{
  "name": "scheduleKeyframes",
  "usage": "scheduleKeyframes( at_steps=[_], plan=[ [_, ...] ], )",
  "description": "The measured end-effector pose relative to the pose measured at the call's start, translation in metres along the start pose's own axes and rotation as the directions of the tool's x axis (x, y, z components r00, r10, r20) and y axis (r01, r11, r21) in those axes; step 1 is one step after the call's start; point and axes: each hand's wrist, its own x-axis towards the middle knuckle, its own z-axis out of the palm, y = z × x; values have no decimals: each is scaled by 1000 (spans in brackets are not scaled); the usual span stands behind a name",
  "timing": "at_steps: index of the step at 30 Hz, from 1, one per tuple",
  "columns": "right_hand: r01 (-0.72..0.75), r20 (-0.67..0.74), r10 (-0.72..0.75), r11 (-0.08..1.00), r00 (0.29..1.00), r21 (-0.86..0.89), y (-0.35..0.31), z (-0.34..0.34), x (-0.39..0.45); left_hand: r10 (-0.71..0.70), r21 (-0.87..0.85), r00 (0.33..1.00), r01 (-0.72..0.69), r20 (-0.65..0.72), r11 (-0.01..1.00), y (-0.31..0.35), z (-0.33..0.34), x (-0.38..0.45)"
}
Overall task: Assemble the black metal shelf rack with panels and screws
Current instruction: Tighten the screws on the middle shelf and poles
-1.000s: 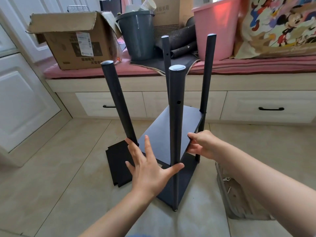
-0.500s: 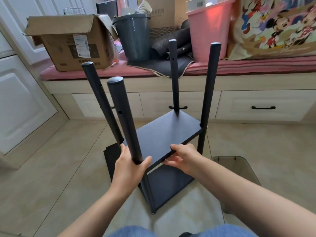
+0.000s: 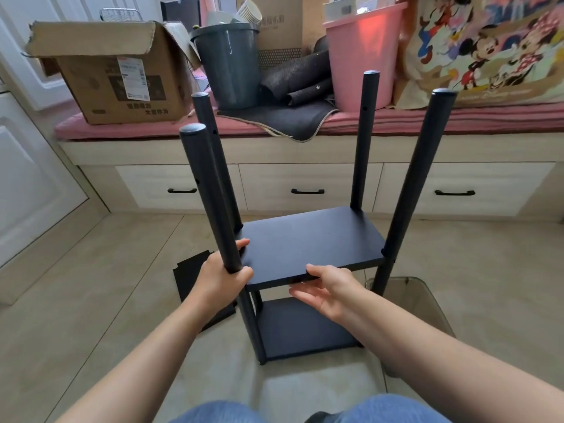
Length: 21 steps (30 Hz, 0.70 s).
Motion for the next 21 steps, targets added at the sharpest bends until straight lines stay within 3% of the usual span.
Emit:
scheduleKeyframes(
  at_steps=[4, 8, 13, 17, 21],
  plan=[
    [27, -16, -29, 996, 999, -82, -3, -22, -4, -18, -76, 997, 13, -69, 997, -7, 1, 13],
    [116, -170, -178, 939, 969, -324, -21, -69, -10, -75, -165, 989, 53, -126, 985, -11, 5, 15],
    [81, -230, -311, 737, 922, -671, -46, -102, -19, -133, -286, 982, 90, -137, 954, -13, 12, 17],
    [241, -56, -443, 584, 895, -775, -71, -101, -17, -185, -371, 975, 128, -122, 920, -13, 16, 16],
    [382, 146, -410, 585, 900, -716, -88, -94, -2, -194, -429, 978, 143, -78, 892, -14, 19, 18]
  ],
)
